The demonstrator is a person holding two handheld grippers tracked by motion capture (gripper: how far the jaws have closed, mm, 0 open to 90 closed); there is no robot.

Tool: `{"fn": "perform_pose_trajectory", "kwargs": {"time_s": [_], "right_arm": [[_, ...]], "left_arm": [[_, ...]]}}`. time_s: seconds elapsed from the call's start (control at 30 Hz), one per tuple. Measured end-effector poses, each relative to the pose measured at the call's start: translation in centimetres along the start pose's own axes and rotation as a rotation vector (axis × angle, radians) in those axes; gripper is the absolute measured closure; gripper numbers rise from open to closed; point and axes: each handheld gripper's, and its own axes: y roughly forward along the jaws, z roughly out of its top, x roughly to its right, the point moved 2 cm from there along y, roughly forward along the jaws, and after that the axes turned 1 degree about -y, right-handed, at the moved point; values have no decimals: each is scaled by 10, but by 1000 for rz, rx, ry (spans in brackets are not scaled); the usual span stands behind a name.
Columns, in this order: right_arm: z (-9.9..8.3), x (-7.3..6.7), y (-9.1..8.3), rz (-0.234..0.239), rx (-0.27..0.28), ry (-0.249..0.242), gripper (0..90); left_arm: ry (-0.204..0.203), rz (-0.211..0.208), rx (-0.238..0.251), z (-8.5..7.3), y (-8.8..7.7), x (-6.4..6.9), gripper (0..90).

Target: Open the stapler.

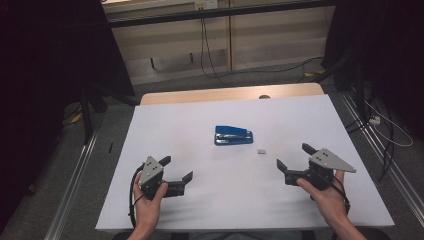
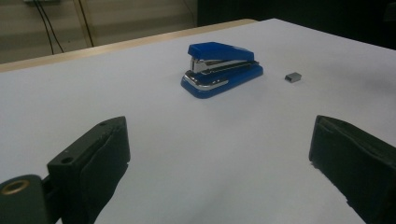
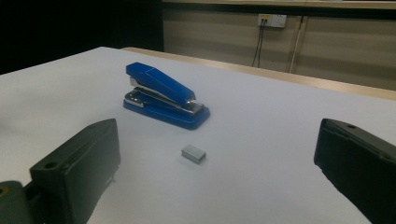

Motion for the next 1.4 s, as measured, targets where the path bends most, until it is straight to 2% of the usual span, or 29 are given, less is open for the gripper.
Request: {"fn": "perform_pose_trajectory", "kwargs": {"time_s": [0.13, 0.23, 0.33, 0.47, 0.53, 0.6, 0.8, 0.87, 0.9, 0.93, 1.03, 1.2, 1.23, 1.4], "right_arm": [[2, -7, 7, 55, 0, -17, 13], [3, -10, 16, 78, -6, -25, 13], [6, -12, 26, 101, -10, -19, 16], [10, -14, 40, 120, -11, -22, 22], [13, -18, 46, 138, -9, -12, 25], [15, -21, 53, 152, -19, -23, 26], [19, -32, 69, 180, -23, -7, 64], [22, -37, 73, 185, -19, -17, 67], [23, -39, 76, 188, -17, -19, 70], [24, -41, 78, 193, -15, -17, 73], [25, -44, 85, 208, -19, -25, 80], [27, -44, 96, 203, -12, -21, 109], [28, -44, 98, 200, -10, -17, 114], [28, -42, 108, 197, -19, -10, 145]], "left_arm": [[12, 0, 0, 4, 8, 0, 55], [44, -15, -17, 7, 19, 1, 65], [46, -38, -14, 10, 29, 1, 65], [26, -53, -13, 18, 41, 1, 65], [29, -52, -12, 21, 46, 0, 65], [26, -49, -10, 23, 49, -1, 66], [38, -44, -7, 28, 57, -6, 70], [13, -45, -11, 29, 60, -7, 76], [13, -38, -18, 30, 62, -8, 80], [15, -31, -16, 31, 63, -8, 80], [37, -44, -28, 34, 69, -9, 79], [32, -33, -8, 40, 79, -12, 62], [28, -34, -20, 40, 80, -12, 61], [25, -55, -19, 42, 91, -15, 54]]}}
